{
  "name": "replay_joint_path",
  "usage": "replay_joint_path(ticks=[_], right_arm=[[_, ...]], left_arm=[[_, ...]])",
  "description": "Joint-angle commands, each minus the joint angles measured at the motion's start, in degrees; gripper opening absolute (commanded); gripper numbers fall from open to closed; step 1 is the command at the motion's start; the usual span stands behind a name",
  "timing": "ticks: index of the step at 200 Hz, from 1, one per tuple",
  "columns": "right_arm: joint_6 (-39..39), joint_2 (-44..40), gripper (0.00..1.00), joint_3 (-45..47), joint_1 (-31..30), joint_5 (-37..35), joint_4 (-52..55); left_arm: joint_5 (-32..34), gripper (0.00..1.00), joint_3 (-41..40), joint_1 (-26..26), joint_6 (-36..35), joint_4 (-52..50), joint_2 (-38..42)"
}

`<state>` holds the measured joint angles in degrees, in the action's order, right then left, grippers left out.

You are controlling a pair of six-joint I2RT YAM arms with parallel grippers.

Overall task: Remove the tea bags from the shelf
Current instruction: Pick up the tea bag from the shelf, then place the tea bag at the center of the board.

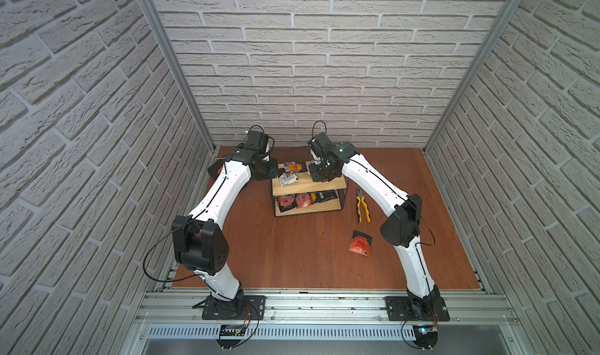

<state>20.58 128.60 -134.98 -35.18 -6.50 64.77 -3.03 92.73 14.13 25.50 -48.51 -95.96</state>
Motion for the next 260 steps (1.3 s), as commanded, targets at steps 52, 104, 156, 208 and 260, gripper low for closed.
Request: replay_joint_path(ticks=[52, 104, 156, 208, 260], right_arm=[[3.67, -3.49, 0.19, 1.82, 1.14, 6.85, 1.15], [4.01, -5.76, 0.12, 0.96, 1.25, 6.57, 0.67], [4.35, -8.25, 0.05, 0.55, 1.08, 6.42, 0.71], [3.59, -16.42, 0.03, 5.72, -0.69, 5.05, -2.62], [5.58, -32.94, 0.03, 30.53, -2.35, 4.16, -12.38]], left_arm=[[-0.37, 0.35, 1.36, -0.60, -0.71, 0.88, -1.50], [-0.66, 0.35, 1.49, -0.64, -0.54, 1.08, -1.72], [-0.64, 0.35, 1.66, -0.60, -0.54, 1.06, -1.88], [-0.66, 0.35, 1.81, -0.62, -0.54, 0.89, -1.86], [-0.44, 0.35, 1.78, -0.62, -0.89, 0.79, -1.78]])
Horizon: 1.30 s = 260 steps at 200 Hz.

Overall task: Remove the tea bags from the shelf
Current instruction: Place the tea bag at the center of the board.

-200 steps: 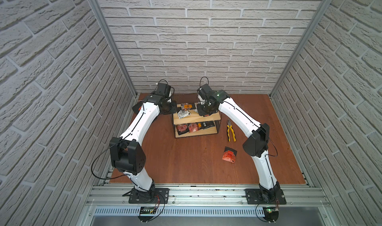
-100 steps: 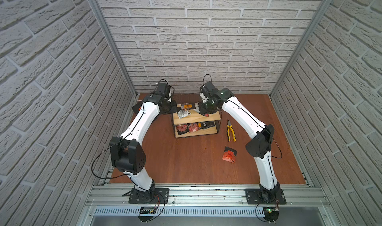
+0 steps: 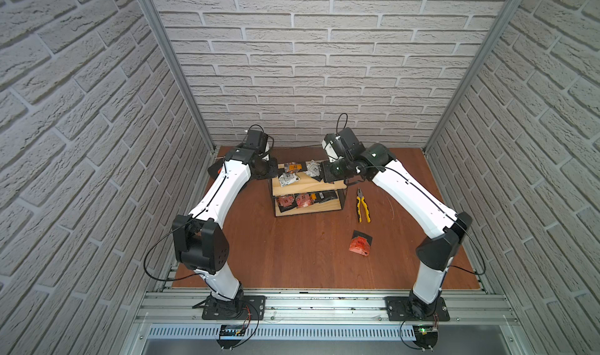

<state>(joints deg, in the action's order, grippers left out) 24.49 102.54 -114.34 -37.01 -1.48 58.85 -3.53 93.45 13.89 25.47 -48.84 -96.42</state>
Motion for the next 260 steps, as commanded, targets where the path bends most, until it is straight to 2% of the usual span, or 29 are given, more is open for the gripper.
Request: replay_joint_path(ticks=[1, 55, 104, 142, 165, 221, 260], right_arm=[[1.86, -7.21, 0.03, 10.48, -0.51, -0.97, -6.68], [8.15, -20.48, 0.02, 40.40, 1.60, -2.78, -11.11], [9.82, -23.50, 0.03, 56.23, 4.33, -5.41, -13.25], [9.45, -18.47, 0.08, 58.62, 4.85, -6.14, -14.16], [8.88, -16.15, 0.14, 58.36, 4.81, -6.19, -15.40], [8.12, -14.38, 0.41, 57.74, 4.59, -4.75, -16.47], [8.14, -16.19, 0.48, 57.61, 4.36, -4.40, -15.51]], left_arm=[[0.04, 0.35, 1.05, -0.37, -0.86, 1.12, -1.32], [0.01, 0.35, 0.95, -0.50, -1.22, 1.03, -1.15], [0.08, 0.35, 0.89, -0.53, -1.39, 0.78, -1.13], [-0.16, 0.35, 1.16, -0.63, -1.35, 0.60, -1.05], [-0.22, 0.35, 1.32, -0.70, -1.34, 0.59, -1.07], [-0.38, 0.34, 1.08, -0.74, -1.04, 0.44, -0.98], [-0.58, 0.35, 0.95, -0.75, -0.87, 0.66, -0.88]])
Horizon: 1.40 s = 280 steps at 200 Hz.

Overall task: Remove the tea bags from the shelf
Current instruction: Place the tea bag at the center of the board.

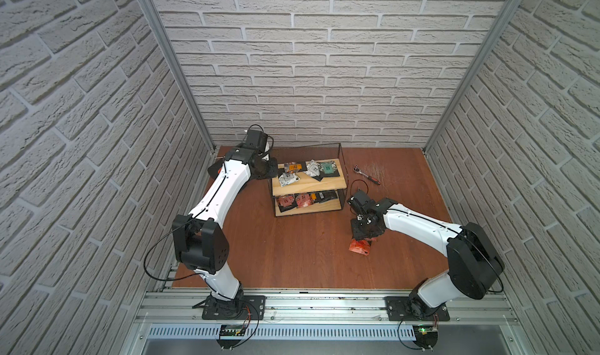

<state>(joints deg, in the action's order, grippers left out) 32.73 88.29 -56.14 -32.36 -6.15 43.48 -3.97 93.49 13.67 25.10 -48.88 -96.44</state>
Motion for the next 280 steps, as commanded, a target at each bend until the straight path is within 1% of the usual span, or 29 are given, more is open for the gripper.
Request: replay_joint_path(ticks=[1, 24, 43, 77, 109, 126, 157, 200, 222, 249, 280], right_arm=[[-0.11, -2.01, 0.48, -0.62, -0.31, 0.32, -0.15], [-0.84, -3.74, 0.50, -2.43, -1.59, -0.85, 1.78], [-2.24, -5.23, 0.50, -5.99, -4.57, -3.55, 4.33], [-4.84, -6.42, 0.54, -16.34, -10.17, -9.96, 9.42], [-6.56, -3.76, 0.61, -27.33, -10.63, -11.04, 10.76], [-6.87, -0.25, 0.63, -34.06, -10.50, -11.59, 10.99], [-6.89, 10.11, 0.66, -49.91, -8.98, -12.04, 15.27], [-7.67, 24.32, 0.67, -69.44, -5.51, -9.17, 19.97], [-9.12, 31.41, 0.69, -77.79, -4.32, -7.97, 22.30], [-10.05, 37.03, 0.70, -84.33, -2.77, -6.80, 24.31], [-10.97, 39.76, 0.74, -85.22, -1.40, -6.22, 23.68]], left_arm=[[-0.15, 0.35, 0.90, -0.55, -0.49, 0.71, -0.85], [-0.06, 0.35, 0.86, -0.49, -0.49, 0.79, -0.96], [-0.08, 0.34, 0.81, -0.58, -0.49, 0.84, -0.94], [-0.10, 0.34, 0.88, -0.53, -0.56, 0.94, -1.02], [-0.16, 0.34, 0.88, -0.54, -0.58, 1.07, -1.22], [-0.25, 0.34, 0.99, -0.57, -0.58, 1.10, -1.29], [-0.34, 0.34, 1.42, -0.51, -0.67, 1.14, -1.38], [-0.51, 0.34, 1.45, -0.65, -0.71, 1.21, -1.57], [-0.43, 0.34, 1.51, -0.73, -0.76, 1.16, -1.60], [-0.52, 0.34, 1.52, -0.90, -0.80, 1.16, -1.56], [-0.47, 0.34, 1.43, -0.98, -0.84, 1.01, -1.53]])
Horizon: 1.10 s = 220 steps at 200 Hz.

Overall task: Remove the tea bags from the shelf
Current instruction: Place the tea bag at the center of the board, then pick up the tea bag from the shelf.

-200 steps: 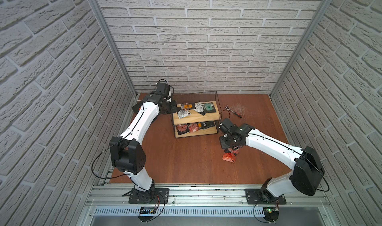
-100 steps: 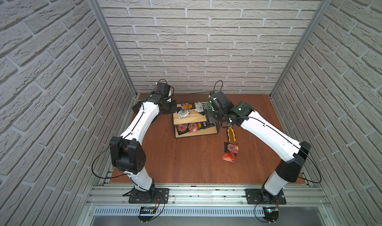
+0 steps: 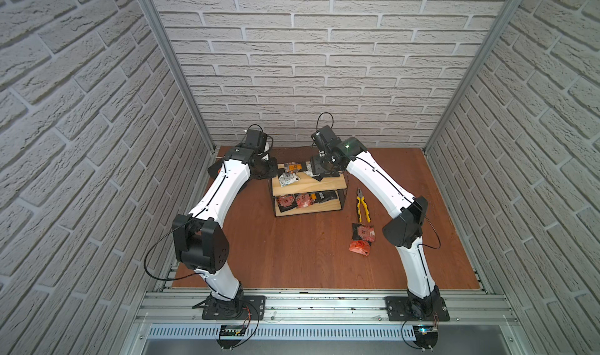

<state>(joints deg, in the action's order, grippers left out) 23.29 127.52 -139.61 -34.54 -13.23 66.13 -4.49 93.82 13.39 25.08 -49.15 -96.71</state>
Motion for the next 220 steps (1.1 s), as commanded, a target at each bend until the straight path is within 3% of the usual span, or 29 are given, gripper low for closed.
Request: replay_joint_path(ticks=[1, 91, 118, 151, 220], right_arm=[[-1.55, 0.53, 0.74, -1.73, 0.84, 0.89, 0.99], [-2.28, 4.43, 0.76, -1.66, 2.62, 4.01, 1.20], [-2.18, 3.11, 0.70, 1.41, 2.60, 4.53, 0.91], [-1.84, 1.00, 0.57, 6.11, 2.63, 4.27, -0.61], [-1.55, 1.57, 0.42, 7.07, 2.27, 2.06, 2.39]], left_arm=[[0.08, 0.34, 1.10, -0.71, -0.82, 1.30, -1.28], [-0.26, 0.34, 1.27, -0.91, -0.91, 1.35, -1.47], [-0.32, 0.34, 1.20, -1.03, -0.91, 1.38, -1.52], [-0.31, 0.34, 1.36, -1.20, -0.92, 1.31, -1.46], [-0.52, 0.34, 1.36, -1.44, -1.00, 1.30, -1.36]])
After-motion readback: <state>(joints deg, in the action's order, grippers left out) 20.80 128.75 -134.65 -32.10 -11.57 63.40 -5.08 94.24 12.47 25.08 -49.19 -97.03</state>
